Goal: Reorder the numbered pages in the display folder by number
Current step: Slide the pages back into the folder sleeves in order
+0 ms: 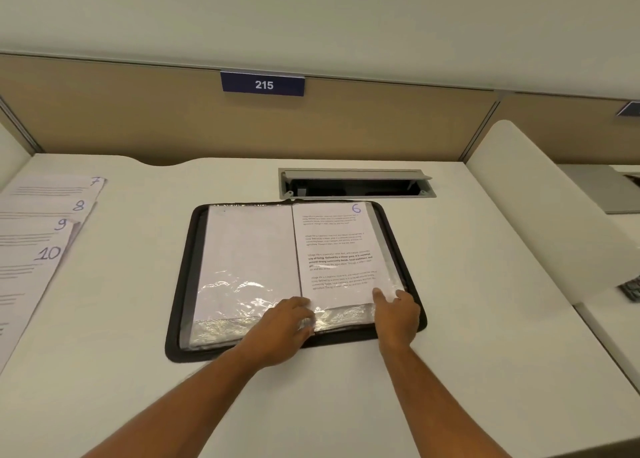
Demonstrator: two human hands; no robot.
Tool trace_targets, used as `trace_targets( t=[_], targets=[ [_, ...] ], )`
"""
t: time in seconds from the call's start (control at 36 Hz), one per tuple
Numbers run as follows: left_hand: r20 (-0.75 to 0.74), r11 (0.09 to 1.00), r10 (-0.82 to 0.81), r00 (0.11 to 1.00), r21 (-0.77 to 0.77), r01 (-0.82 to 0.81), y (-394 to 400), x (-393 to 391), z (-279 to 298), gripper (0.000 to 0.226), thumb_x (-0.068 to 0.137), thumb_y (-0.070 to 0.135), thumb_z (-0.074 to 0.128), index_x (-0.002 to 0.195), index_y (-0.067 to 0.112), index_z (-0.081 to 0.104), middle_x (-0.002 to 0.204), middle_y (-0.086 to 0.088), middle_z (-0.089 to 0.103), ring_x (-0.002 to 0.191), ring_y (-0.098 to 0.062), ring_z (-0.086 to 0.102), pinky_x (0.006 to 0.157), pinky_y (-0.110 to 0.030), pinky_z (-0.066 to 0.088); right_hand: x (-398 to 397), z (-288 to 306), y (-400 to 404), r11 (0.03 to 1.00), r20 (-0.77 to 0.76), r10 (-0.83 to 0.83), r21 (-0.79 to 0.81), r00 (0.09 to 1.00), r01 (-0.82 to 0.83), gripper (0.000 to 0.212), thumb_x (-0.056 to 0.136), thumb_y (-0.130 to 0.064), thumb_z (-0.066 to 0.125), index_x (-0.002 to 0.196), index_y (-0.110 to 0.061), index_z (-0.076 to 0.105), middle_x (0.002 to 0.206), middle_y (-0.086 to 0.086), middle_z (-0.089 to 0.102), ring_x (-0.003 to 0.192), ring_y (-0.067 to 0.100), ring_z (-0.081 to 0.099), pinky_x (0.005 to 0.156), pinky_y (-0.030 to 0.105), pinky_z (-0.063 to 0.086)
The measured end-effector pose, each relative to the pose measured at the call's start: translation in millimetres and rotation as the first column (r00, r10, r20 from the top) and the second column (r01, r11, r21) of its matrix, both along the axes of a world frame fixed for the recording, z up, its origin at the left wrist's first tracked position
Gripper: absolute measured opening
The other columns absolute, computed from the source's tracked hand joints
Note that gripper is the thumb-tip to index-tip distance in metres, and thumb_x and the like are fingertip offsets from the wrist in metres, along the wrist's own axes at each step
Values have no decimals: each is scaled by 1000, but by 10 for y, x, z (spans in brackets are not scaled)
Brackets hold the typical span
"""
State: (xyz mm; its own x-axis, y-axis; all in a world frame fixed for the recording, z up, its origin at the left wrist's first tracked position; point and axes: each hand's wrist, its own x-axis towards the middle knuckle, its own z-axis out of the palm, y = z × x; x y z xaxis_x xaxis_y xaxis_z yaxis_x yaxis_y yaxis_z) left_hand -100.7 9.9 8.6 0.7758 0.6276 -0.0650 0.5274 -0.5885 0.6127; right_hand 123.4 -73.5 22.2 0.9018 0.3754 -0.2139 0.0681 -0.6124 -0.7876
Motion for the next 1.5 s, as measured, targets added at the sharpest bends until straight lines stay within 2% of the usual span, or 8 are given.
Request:
trace_targets(
  t=[0.14,0.47,0.61,0.78,0.92,1.19,1.33,1.5],
  targets=[
    [-18,1000,-18,1000,-5,18,4,-33,9,28,102,36,53,126,26,65,150,6,45,136,-11,42,113,-28,33,-74,-80,-108,950,229,192,-286,954,-122,56,78,-31,84,123,-7,61,116,12,55,108,33,54,88,42,52],
    [-21,998,-45,999,-41,44,26,-57,-21,29,100,35,53,127,30,62,152,10,42,139,-9,38,115,-32,34,-201,-26,-42,890,361,291,-442,886,-113,96,55,-79,79,117,-11,54,117,10,55,110,31,55,97,44,49],
    [-31,997,-40,999,-61,38,32,-79,2,29,100,36,53,128,32,62,152,12,42,138,-7,38,115,-30,33,-176,-46,-16,953,274,146,-298,951,-61,82,72,-69,78,123,-9,57,120,10,58,115,33,56,95,48,51],
    [3,997,4,1000,-73,-4,30,-77,65,30,101,31,53,129,28,64,144,11,49,131,-7,44,112,-26,36,-107,91,-33,994,18,-81,73,997,80,13,100,-21,62,96,-11,68,89,1,67,89,26,67,71,30,48],
    [98,978,128,987,-176,-109,49,-53,176,24,100,30,57,123,25,65,128,13,56,119,-3,51,105,-29,44,-256,371,-27,960,82,-144,254,986,119,17,104,-19,56,91,-18,66,82,-8,65,79,13,62,68,24,49],
    [302,716,563,769,-644,-271,284,-28,726,38,104,53,43,114,28,70,109,14,73,105,-6,68,92,-29,54,-1138,790,154,802,410,171,470,896,-368,17,104,-25,55,110,-17,69,105,-10,71,102,3,66,84,15,55],
    [274,519,745,608,-811,-270,422,-264,897,54,105,56,29,118,23,69,110,5,76,103,-16,73,94,-35,57,-1625,700,276,716,511,362,383,780,-584,27,103,-35,52,116,-20,70,111,-18,68,103,-14,61,89,4,47],
    [231,456,798,557,-836,-307,497,-676,869,48,100,60,40,113,24,68,106,4,76,97,-18,74,82,-32,61,-1978,357,401,624,513,586,207,627,-753,23,104,-30,57,121,-22,69,114,-12,72,99,-1,66,91,9,50]
  ],
)
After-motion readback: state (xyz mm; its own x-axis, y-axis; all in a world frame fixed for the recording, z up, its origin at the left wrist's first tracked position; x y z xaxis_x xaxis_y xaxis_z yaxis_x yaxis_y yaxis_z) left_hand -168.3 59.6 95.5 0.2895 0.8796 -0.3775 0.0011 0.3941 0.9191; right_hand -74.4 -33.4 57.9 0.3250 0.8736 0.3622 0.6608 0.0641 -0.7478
